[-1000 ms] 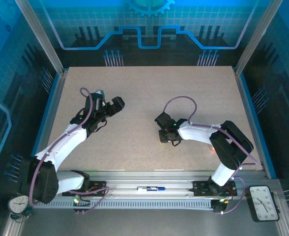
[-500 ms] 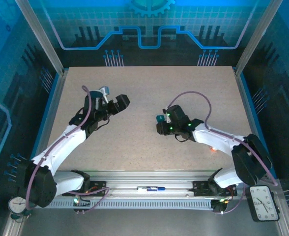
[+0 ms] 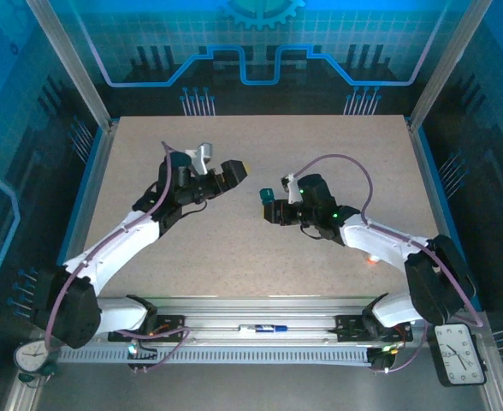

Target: Sort the pills into containers

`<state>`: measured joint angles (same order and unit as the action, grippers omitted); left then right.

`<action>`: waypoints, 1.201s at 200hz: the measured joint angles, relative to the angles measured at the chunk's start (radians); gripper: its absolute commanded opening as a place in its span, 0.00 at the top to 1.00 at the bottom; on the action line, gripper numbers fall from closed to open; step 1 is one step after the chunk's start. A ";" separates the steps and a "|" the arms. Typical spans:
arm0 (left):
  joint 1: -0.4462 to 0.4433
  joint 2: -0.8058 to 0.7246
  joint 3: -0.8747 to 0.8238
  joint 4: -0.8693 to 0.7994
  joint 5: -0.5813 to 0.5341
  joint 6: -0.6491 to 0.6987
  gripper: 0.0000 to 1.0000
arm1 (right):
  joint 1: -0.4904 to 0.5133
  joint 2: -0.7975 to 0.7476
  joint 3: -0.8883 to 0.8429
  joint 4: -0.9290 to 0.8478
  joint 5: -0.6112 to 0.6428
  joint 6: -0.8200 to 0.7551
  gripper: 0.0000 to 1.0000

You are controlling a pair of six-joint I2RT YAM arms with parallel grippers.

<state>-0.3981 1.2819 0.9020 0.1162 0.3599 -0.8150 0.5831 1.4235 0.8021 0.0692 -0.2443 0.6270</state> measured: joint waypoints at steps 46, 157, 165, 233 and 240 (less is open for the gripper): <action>-0.062 0.055 -0.001 0.055 0.029 -0.025 0.01 | 0.000 0.022 0.000 0.027 -0.012 0.018 0.71; -0.124 0.111 -0.007 0.107 0.031 -0.048 0.01 | 0.000 0.023 0.000 0.075 -0.026 0.060 0.71; -0.127 0.113 -0.007 0.107 0.031 -0.048 0.01 | 0.000 0.023 -0.002 0.080 -0.027 0.064 0.71; -0.138 0.133 -0.007 0.109 0.031 -0.048 0.01 | 0.001 0.024 -0.032 0.108 -0.030 0.087 0.71; -0.140 0.135 -0.007 0.109 0.031 -0.048 0.01 | 0.003 0.024 -0.034 0.113 -0.030 0.089 0.71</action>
<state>-0.5377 1.4170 0.8948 0.2253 0.3904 -0.8635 0.5858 1.4479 0.7677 0.1825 -0.2745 0.7158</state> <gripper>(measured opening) 0.989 0.397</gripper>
